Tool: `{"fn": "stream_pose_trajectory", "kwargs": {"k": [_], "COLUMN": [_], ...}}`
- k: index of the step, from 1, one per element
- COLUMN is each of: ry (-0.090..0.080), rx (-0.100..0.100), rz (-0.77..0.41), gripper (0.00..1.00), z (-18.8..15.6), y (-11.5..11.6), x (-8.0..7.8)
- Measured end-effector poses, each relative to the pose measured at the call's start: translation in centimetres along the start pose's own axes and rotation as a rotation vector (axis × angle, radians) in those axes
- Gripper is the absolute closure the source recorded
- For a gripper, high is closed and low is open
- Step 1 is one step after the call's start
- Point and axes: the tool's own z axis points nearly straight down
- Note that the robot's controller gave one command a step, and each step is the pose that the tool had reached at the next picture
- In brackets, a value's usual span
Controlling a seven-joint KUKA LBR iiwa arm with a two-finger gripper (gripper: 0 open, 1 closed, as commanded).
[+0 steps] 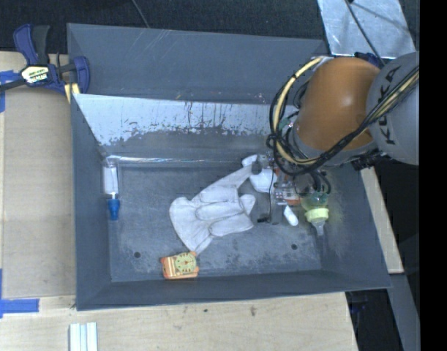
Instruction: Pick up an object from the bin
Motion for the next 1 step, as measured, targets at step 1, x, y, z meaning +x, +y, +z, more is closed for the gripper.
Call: {"fn": "stream_pose_trajectory", "kwargs": {"k": [1], "ry": [-0.008], "rx": [0.000], "rz": [0.000], "gripper": [0.00], "z": [-0.43], "y": [-0.01], "x": [-0.19]}}
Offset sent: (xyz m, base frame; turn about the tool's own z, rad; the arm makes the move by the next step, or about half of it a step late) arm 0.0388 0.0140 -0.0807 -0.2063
